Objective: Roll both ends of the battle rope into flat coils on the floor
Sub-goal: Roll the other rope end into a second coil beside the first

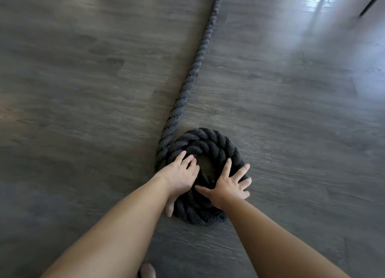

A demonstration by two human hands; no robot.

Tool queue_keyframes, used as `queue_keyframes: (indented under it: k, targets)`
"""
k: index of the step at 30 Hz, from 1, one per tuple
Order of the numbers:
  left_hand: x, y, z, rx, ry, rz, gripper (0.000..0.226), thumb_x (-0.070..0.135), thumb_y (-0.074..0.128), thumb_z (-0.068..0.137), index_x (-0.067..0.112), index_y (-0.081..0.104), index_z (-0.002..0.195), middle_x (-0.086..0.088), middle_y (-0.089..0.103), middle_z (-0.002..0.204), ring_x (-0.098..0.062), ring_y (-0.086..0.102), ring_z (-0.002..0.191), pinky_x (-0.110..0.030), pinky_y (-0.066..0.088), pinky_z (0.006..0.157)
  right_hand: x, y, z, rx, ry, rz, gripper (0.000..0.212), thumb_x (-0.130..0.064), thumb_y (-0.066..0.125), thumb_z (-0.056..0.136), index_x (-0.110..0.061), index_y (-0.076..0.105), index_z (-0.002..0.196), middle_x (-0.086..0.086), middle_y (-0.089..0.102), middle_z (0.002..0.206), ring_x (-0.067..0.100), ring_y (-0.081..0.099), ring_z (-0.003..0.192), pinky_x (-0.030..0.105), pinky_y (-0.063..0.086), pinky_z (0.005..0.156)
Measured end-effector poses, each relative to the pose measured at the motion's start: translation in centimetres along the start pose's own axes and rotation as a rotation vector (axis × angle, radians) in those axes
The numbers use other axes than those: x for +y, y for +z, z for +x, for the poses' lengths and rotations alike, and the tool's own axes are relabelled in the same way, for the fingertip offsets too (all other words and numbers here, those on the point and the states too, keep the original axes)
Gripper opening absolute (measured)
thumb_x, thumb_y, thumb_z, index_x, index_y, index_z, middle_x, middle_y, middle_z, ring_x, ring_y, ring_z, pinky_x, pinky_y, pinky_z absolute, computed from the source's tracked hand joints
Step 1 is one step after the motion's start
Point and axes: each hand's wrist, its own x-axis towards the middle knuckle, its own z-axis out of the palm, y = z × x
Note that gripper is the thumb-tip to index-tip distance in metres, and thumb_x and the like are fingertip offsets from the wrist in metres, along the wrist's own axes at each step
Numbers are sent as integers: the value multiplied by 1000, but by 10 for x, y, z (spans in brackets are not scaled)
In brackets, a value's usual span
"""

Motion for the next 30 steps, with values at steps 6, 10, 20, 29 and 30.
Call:
queue_keyframes:
  k: [6,10,20,29,30]
  targets:
    - [-1,2,1,15,-1,23,165,72,88,41,-13,0,153,-38,9,159,-50,6,150,-68,2,118,1,2,0,33,-13,-20,141,-90,61,59,-30,-24,153,22,-35,153,49,0,145,56,30,110]
    - [-2,3,1,38,2,25,165,72,88,39,-13,2,153,-37,11,159,-50,8,150,-68,2,118,1,2,1,32,-15,-30,142,-91,61,58,-29,-24,153,22,-35,153,49,0,144,56,30,110]
    - [-5,-3,0,22,10,13,161,76,83,48,-15,-1,152,-40,8,158,-53,6,149,-73,5,114,3,0,8,71,-79,-83,137,-91,57,62,-26,-22,154,26,-31,154,51,0,143,55,29,112]
    - [-11,0,5,33,-14,-43,160,79,80,50,-15,-1,151,-39,10,157,-53,9,148,-69,3,117,0,-8,18,79,-144,-118,135,-91,55,63,-27,-22,154,25,-33,153,50,-4,145,56,23,115]
    - [-12,0,6,38,-13,-42,160,80,79,50,-15,0,151,-40,11,157,-54,10,147,-69,3,117,0,-9,19,74,-151,-119,135,-91,55,63,-27,-22,154,24,-33,153,50,-5,145,56,23,115]
